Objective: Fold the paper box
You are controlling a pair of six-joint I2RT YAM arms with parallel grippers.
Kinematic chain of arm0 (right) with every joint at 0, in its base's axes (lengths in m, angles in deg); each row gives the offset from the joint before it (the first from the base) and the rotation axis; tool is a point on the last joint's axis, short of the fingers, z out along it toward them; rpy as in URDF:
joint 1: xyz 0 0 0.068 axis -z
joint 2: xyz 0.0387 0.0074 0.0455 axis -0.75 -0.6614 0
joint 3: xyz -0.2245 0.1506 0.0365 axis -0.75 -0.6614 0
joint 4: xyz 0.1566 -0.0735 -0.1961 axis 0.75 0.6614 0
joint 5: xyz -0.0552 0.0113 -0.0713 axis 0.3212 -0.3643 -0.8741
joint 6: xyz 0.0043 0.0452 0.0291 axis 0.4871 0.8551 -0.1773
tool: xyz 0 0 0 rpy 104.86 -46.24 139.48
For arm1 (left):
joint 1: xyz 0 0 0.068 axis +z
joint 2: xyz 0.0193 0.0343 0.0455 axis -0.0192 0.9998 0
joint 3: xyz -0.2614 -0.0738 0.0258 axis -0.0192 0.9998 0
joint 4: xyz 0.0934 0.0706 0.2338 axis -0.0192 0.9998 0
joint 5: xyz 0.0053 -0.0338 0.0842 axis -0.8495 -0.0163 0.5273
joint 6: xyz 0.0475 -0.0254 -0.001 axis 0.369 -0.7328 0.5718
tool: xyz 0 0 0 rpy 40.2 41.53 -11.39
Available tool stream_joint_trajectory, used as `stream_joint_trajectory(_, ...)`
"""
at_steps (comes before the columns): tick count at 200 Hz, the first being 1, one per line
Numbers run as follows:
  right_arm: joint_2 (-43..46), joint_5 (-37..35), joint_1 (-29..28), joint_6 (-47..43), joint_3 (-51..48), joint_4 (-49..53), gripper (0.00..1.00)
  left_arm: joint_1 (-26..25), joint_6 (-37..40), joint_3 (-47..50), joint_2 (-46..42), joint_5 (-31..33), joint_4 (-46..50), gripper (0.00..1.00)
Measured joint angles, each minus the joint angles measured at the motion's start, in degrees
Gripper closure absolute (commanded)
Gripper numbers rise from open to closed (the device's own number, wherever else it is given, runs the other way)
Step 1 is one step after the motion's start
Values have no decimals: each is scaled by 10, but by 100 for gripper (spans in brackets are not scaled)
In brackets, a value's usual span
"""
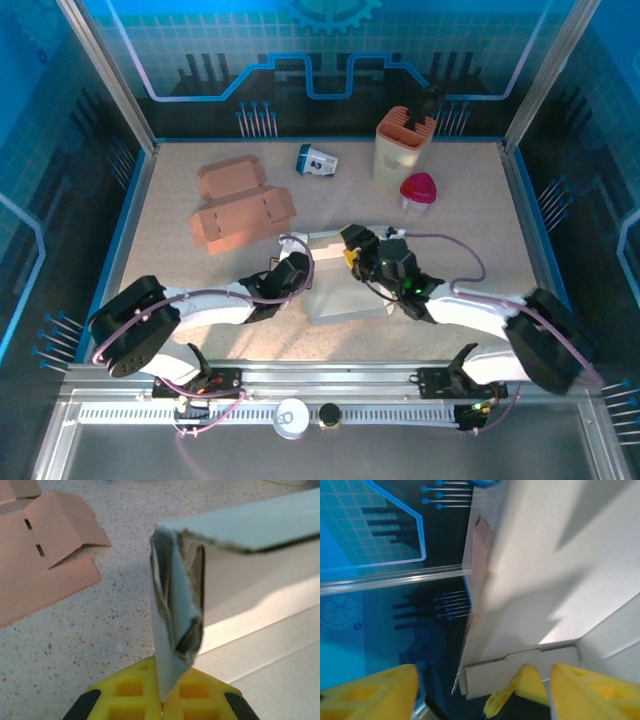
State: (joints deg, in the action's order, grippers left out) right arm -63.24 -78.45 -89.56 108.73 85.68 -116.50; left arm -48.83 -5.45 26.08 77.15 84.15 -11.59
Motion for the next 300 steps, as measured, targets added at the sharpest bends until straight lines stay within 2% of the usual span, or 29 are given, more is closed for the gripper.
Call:
stream_joint_trajectory(14,71,14,32,-61,4,58,20,30,18,1,-20,-31,6,100)
stream_joint_trajectory(41,164,67,119,-181,4,121,32,99,63,1,-54,-95,16,100)
stream_joint_trajectory(57,186,105,181,-251,-2,143,42,122,93,1,-58,-130,23,100)
stream_joint_trajectory(87,198,160,265,-356,-32,184,48,143,138,0,-55,-185,44,100)
stream_joint_trajectory(110,182,190,289,-408,-35,212,52,150,153,-5,-43,-210,48,100)
stream_joint_trajectory(139,133,227,305,-460,-35,212,62,153,164,-20,-19,-230,53,100)
stream_joint_trajectory(199,12,305,314,-516,-38,156,70,153,166,-38,12,-237,55,100)
stream_joint_trajectory(220,24,308,314,-513,-66,133,68,153,165,-47,17,-238,64,100)
stream_joint_trajectory(247,125,274,306,-489,-119,156,54,174,134,-68,19,-273,77,100)
stream_joint_trajectory(269,219,237,295,-464,-125,199,45,197,95,-70,8,-309,85,100)
stream_joint_trajectory(300,274,207,284,-428,-125,224,33,212,44,-90,-22,-361,118,100)
